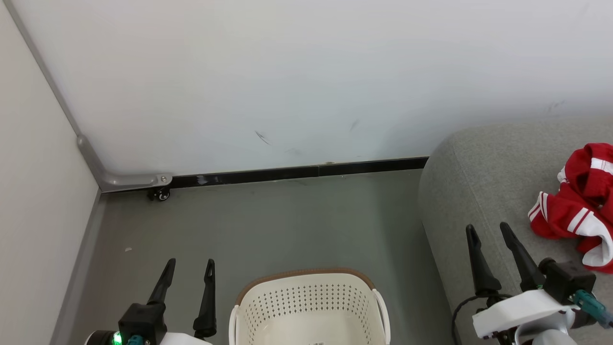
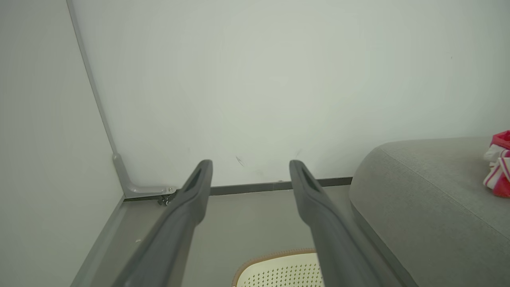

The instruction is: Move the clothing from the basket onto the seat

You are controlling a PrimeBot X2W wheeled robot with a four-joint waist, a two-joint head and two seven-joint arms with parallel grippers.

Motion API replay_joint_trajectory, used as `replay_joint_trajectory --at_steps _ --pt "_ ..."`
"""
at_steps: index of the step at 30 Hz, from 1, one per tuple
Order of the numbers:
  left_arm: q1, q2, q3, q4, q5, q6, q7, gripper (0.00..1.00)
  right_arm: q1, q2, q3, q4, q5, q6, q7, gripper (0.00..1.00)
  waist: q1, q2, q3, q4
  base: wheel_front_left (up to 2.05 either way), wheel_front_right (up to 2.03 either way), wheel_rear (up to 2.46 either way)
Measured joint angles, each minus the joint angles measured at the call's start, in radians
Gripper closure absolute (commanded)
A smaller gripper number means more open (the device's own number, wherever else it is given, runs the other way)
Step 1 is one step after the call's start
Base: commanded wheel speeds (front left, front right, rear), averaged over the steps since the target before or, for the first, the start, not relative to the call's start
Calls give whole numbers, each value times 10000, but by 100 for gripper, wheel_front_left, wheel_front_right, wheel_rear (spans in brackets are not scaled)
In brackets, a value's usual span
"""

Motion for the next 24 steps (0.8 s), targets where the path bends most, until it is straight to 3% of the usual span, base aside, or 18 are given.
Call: replay_joint_trajectory --at_steps 24 --pt "43 -90 79 382 -2 13 0 0 1270 658 -222 -1197 -842 0 98 0 0 0 -6 146 0 0 0"
